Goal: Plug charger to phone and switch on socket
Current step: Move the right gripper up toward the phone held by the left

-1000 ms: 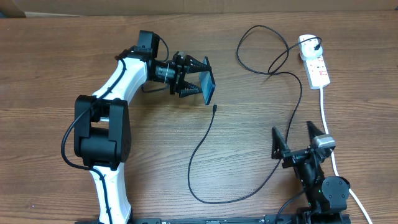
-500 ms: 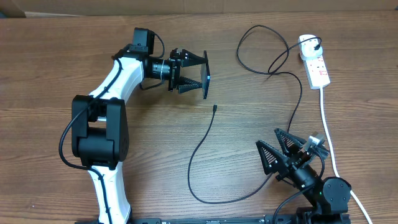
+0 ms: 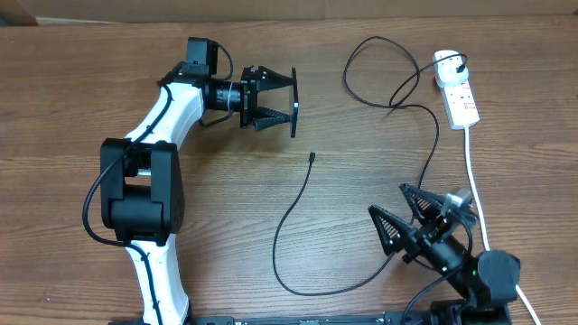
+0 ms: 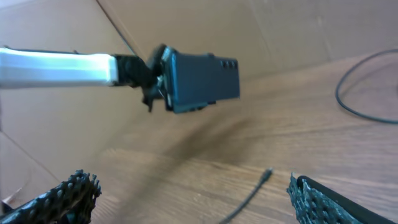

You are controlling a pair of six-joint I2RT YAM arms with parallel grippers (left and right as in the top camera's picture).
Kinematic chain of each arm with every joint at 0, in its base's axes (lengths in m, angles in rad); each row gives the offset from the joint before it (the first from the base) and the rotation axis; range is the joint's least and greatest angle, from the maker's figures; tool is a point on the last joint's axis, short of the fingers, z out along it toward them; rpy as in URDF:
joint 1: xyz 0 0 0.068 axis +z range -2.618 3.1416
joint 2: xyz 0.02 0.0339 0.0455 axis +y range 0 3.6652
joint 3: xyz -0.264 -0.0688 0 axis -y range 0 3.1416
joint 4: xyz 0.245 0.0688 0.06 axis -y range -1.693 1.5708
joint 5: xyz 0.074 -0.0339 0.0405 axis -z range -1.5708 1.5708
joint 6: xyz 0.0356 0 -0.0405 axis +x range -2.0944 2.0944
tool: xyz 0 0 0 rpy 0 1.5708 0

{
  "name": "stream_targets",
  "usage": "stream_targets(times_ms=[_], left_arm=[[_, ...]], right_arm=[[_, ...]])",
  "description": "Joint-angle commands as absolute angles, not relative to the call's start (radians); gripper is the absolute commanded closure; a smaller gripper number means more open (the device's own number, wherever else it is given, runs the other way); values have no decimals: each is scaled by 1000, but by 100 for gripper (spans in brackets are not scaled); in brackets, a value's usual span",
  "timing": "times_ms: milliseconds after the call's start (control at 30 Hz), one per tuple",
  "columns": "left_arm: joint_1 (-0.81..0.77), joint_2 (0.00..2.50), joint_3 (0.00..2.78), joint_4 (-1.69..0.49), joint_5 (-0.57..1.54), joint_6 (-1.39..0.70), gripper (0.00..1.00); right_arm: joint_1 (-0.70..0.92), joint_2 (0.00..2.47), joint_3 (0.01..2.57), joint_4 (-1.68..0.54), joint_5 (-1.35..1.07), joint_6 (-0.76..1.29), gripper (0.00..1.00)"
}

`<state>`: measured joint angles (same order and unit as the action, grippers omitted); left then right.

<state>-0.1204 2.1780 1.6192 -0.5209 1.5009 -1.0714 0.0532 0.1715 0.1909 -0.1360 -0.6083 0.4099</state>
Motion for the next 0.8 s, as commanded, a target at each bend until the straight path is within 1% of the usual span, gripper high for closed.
stream_targets(times_ms=[0,133,233,367,500,633,767], left_arm=[[-117,2188,1649,-477,1564,-1169,41],[-117,2188,1649,-398,1563,-1269,40],[-118,2188,1649,-320,1559,-1358,40],[-118,2188,1649,-215,1560,-1499,41],[-118,2188,1649,-128,1553,-1620,42],[-118,2188,1649,-82,1553,-1710,42],[-118,2188,1649,-46,1553,-1753,43]], right_arm=[[58,286,273,-157,-593,305,0],[65,439,366,-164,-592,265,0],[103,559,448,-189,-563,223,0],[204,708,531,-228,-436,204,0],[346,829,573,-226,-282,204,0],[490,914,580,-168,-113,204,0],[570,942,580,-98,1,204,1]])
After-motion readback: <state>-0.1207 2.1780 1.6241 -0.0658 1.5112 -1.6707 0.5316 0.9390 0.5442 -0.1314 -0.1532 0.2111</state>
